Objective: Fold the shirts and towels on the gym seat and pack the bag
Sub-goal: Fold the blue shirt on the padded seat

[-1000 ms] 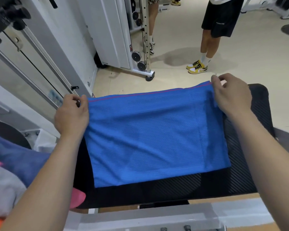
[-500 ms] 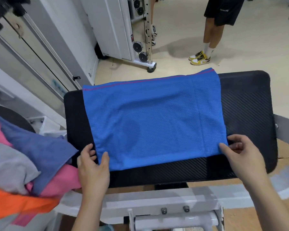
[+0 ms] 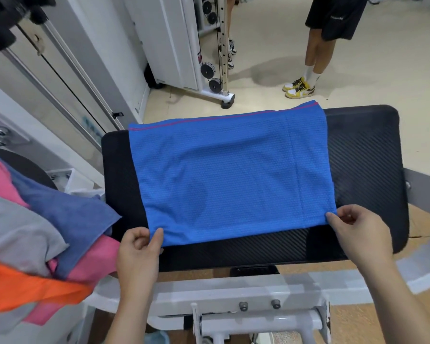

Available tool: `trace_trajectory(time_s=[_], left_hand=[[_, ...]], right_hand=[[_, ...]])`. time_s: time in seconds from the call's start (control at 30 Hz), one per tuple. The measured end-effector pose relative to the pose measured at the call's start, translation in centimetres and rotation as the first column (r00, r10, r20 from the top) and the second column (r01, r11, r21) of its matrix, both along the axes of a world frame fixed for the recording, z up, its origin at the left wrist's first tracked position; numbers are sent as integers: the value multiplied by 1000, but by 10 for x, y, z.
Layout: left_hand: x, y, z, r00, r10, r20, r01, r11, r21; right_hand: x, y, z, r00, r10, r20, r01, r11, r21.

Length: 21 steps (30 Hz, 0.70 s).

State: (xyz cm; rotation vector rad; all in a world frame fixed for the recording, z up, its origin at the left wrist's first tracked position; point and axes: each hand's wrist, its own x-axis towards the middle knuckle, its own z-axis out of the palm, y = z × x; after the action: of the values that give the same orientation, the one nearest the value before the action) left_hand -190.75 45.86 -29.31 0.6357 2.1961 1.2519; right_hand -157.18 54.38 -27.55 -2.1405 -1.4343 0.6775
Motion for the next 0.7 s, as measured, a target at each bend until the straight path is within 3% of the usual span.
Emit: trace_trajectory(time_s=[0.07, 0.23, 0.33, 0.5, 0.7], left_hand=[[-2, 0, -1, 997, 13, 78, -18, 998, 64], [-7, -2, -2, 993, -116, -30, 119, 986, 121], [-14, -4, -3, 967, -244, -78, 252, 961, 114], [-20, -7, 0, 838, -458, -295, 440, 889, -131], [-18, -13, 10, 703, -668, -244, 533, 722, -440]], right_hand=[[-2, 0, 1, 1000, -10, -20, 11, 1000, 19], [0, -1, -1, 950, -61, -306, 78, 996, 44], [8, -7, -3, 928, -29, -371, 55, 997, 59], [21, -23, -14, 951, 163, -264, -141, 985, 99], [25, -30, -17, 928, 363, -89, -362, 932, 25]])
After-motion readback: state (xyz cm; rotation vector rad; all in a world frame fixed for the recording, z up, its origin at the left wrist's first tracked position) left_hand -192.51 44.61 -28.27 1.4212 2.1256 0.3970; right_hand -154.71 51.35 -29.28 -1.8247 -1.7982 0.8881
